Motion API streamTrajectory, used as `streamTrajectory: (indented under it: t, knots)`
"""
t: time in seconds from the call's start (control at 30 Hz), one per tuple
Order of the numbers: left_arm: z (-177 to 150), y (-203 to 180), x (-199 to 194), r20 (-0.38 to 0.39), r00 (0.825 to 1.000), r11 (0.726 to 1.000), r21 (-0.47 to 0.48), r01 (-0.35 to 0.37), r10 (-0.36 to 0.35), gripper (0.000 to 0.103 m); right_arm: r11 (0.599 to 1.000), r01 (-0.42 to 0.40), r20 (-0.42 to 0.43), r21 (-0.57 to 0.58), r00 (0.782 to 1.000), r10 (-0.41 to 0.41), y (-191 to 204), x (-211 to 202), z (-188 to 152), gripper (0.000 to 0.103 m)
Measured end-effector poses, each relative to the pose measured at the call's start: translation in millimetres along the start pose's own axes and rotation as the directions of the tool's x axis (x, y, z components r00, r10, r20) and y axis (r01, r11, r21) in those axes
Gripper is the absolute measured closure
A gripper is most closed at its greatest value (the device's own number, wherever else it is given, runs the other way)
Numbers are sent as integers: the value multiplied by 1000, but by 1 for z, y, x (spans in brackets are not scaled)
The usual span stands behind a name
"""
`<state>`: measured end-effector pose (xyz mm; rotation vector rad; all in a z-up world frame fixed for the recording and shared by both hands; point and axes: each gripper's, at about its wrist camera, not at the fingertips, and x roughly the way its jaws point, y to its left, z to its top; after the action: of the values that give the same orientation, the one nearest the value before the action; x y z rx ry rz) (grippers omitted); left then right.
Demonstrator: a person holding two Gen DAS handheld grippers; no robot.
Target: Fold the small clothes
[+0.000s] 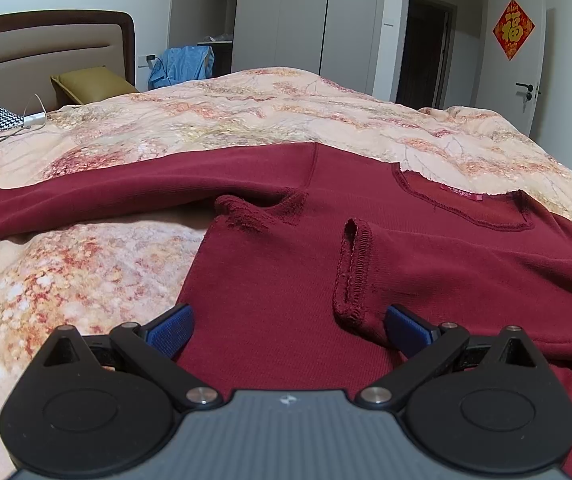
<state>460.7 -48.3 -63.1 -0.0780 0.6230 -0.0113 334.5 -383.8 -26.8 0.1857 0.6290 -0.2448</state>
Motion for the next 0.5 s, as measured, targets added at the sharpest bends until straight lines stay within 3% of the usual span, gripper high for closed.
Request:
streamTrajectory:
  t: [0.03,0.17,0.3,0.5]
  knots:
    - [3,0,-3,-7,1000,1000,3,-3,3,0,1000,-11,-1,3,1000,11,-1,-5,-1,79]
    - [15,4,-45,74,996,999,-8,-46,46,0,998,-65,12,-24,998,65,-1,-37,-9,46]
    - [27,25,-86,53,999,1000,3,-1,0,0,990,-126,6,-55,992,127,4,-72,-24,20]
    - [8,80,-137,-37,999,999,3,34,-34,0,971,-237,-31,-15,971,236,17,-117,-54,2]
